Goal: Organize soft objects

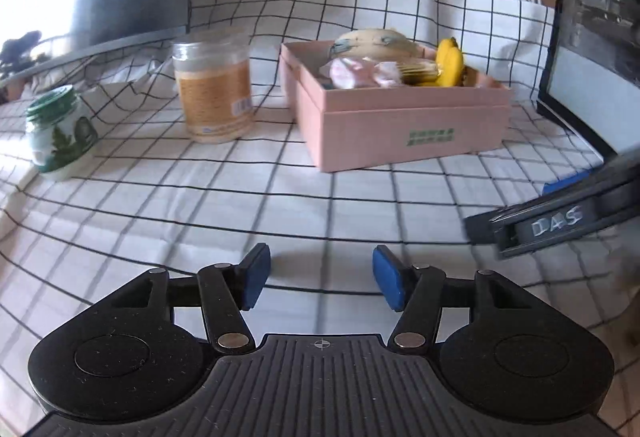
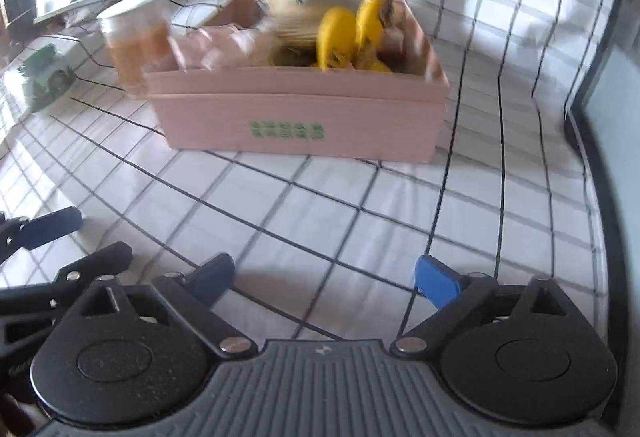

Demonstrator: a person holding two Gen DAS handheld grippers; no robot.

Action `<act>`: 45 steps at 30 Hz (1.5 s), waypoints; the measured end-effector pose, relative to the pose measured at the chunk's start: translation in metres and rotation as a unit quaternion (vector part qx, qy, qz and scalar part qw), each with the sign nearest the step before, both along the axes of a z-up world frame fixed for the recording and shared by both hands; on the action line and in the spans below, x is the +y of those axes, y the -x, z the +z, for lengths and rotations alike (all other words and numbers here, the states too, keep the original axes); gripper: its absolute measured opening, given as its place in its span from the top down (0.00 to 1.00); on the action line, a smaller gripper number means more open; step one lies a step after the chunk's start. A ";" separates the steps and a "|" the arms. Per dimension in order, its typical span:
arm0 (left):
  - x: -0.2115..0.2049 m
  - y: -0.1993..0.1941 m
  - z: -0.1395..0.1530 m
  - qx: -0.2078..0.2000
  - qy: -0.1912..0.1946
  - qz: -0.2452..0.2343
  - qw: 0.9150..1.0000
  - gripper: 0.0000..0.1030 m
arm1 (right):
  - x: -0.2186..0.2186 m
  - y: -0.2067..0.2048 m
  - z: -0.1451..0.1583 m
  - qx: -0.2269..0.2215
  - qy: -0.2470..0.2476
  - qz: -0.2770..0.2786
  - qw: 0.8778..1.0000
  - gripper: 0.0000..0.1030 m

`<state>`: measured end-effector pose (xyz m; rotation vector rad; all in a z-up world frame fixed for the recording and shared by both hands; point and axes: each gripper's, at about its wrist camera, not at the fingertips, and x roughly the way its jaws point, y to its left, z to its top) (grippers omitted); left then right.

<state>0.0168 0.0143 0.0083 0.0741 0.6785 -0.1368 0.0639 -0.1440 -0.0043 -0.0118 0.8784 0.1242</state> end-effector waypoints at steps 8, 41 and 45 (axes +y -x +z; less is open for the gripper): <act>-0.022 0.002 -0.004 -0.009 -0.007 0.081 0.997 0.37 | -0.017 0.010 -0.012 -0.063 -0.003 -0.015 0.998 0.00; -0.023 0.004 -0.004 -0.014 -0.005 0.096 0.995 0.37 | -0.016 0.021 -0.015 -0.102 -0.010 -0.003 0.995 0.00; -0.023 0.004 -0.004 -0.014 -0.005 0.096 0.995 0.37 | -0.016 0.021 -0.015 -0.102 -0.010 -0.003 0.995 0.00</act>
